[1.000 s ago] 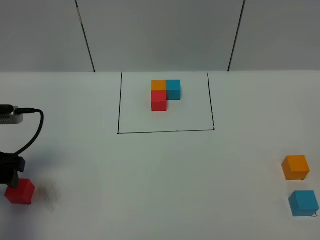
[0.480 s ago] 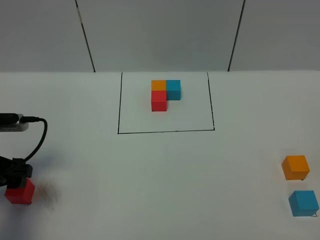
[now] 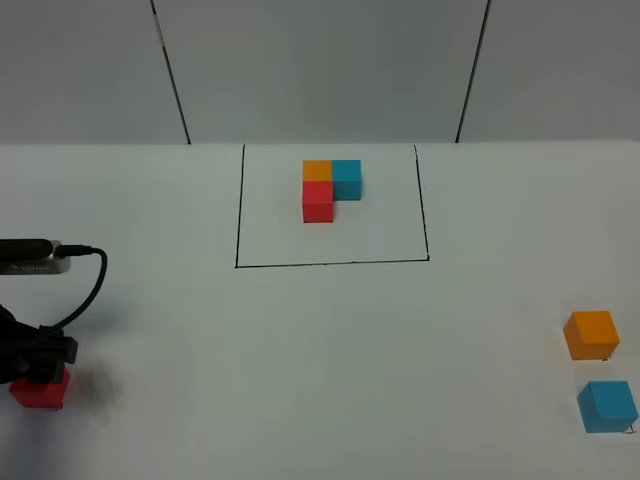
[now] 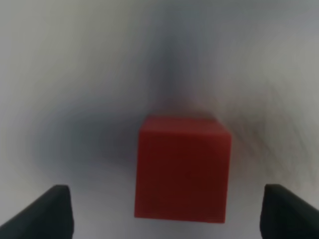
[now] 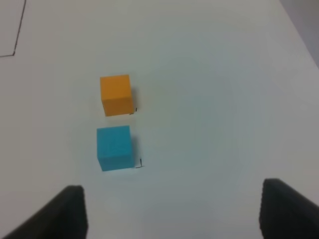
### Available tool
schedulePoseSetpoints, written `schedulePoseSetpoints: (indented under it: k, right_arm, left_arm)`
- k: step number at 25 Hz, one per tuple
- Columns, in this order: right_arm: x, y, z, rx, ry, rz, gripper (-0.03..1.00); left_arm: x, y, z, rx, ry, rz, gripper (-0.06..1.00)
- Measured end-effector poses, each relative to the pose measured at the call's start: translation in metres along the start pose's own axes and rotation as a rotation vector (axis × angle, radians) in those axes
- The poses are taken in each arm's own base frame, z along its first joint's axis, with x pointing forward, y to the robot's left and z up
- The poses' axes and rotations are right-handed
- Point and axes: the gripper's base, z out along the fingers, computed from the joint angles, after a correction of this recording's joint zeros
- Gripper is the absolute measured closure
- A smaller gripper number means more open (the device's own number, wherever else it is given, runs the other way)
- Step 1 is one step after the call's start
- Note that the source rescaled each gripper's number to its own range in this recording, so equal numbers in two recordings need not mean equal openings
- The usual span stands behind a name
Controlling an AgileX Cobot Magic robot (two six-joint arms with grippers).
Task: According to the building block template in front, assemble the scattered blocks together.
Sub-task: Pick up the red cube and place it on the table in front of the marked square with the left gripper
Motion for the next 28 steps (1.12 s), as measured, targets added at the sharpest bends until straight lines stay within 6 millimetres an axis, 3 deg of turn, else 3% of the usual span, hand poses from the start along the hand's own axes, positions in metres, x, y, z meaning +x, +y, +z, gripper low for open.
schedulePoseSetpoints:
  k: [8,28]
  right_arm:
    - [0.0,0.0,0.0,0.0,0.0,0.0,0.47]
    - [0.0,0.0,0.0,0.0,0.0,0.0,0.47]
  left_arm:
    - [-0.003,-0.002,0.023,0.005,0.024,0.004,0.1]
    - [-0.006,-0.002,0.03,0.009,0.001,0.005,0.1]
